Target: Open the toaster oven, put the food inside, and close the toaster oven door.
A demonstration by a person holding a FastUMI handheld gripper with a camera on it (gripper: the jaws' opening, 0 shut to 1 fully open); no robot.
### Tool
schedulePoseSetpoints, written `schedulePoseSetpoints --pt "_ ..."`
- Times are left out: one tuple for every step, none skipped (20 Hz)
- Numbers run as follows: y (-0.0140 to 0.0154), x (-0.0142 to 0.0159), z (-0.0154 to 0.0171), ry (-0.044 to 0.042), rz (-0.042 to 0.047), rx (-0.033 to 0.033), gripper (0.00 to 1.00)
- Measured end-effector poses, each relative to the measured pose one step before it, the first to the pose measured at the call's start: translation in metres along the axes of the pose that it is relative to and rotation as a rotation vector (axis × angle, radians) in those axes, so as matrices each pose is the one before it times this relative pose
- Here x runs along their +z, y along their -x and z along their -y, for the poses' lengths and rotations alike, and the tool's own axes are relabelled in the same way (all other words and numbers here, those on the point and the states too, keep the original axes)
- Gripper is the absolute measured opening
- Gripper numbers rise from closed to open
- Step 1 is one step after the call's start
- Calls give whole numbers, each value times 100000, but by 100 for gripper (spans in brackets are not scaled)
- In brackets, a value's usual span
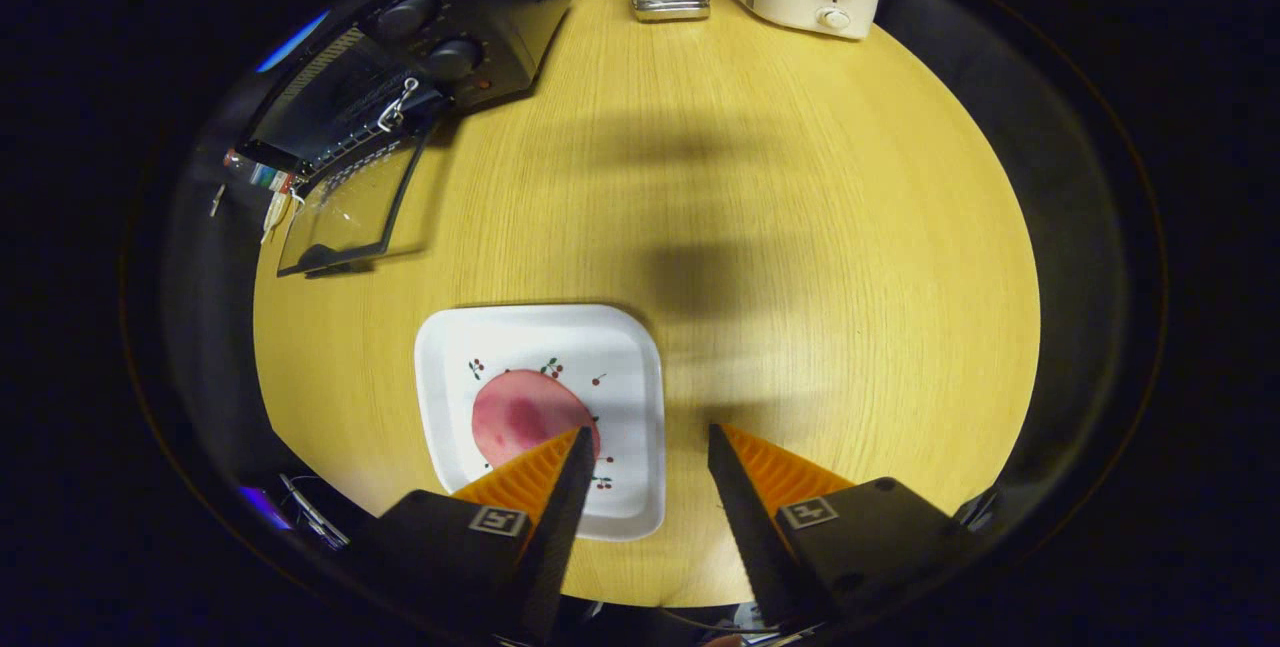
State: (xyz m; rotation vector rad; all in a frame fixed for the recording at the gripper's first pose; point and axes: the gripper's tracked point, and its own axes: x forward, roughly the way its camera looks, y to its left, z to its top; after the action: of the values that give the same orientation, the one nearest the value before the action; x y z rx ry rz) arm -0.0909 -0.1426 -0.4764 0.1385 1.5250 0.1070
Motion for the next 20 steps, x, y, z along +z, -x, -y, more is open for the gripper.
schedulePoseSetpoints --pt "-349 -162 197 332 -1859 -731 68" --pt "-51 190 541 750 66 -1614 53" --pt "-233 -191 -303 310 -617 1862 44" --pt "-161 -314 -379 614 -1029 2754 28" --pt "1207 -85 -423 2961 211 4644 12" --pt "-1154 200 -245 -879 1784 5643 12" --pt "152 36 -149 -3844 612 4420 5" --pt "518 -80 -636 -4669 586 5723 5" --pt "-4 -53 -437 -4399 495 5558 5" --pt "57 -298 -177 -3781 210 4094 5" --pt "125 -233 -167 -3103 438 3295 5" --pt "352 -135 -127 -3210 1402 3145 5" --pt "174 -215 -277 -2947 753 3662 5" --pt "273 -196 -84 -2922 888 2736 5" --pt "335 -247 -43 -3198 1399 2095 5" --pt "452 -100 -270 -3606 1546 2815 5" --pt "417 -79 -605 -4094 1767 3537 5" --pt "417 -254 -930 -4628 2012 3609 5" --pt "461 -312 -979 -4798 2020 3377 5" --pt "418 -113 -1121 -4601 2754 3241 5"
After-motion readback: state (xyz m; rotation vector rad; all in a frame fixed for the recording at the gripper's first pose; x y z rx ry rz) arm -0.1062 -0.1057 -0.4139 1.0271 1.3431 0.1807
